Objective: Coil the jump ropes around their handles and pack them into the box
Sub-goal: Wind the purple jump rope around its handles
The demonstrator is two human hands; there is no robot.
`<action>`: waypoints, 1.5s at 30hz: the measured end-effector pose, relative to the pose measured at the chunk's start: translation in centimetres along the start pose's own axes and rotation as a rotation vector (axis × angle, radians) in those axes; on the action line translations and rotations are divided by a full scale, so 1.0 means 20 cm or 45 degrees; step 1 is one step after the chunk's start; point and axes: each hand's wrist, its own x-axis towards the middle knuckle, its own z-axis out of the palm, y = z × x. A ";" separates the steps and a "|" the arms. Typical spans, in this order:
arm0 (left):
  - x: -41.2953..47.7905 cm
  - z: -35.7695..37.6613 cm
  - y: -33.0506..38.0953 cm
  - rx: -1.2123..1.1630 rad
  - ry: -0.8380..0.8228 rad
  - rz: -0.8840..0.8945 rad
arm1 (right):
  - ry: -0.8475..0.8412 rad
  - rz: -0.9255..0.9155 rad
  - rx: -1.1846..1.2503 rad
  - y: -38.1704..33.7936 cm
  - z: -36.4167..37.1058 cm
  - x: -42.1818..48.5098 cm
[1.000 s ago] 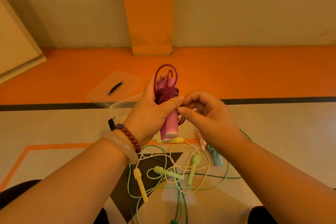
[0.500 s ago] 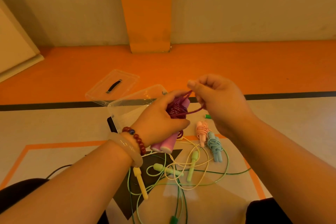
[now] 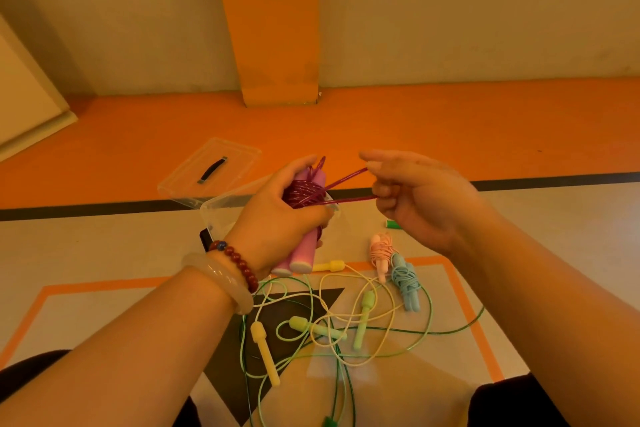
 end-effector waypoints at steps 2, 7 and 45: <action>-0.01 -0.01 0.02 -0.059 -0.053 -0.014 | 0.009 -0.075 -0.196 0.00 -0.01 0.00; -0.04 0.03 0.03 -0.241 -0.074 0.013 | 0.080 -0.144 -0.333 0.02 -0.01 0.01; -0.03 0.06 0.05 -0.114 -0.149 -0.099 | 0.377 -0.707 -0.831 0.11 0.08 -0.03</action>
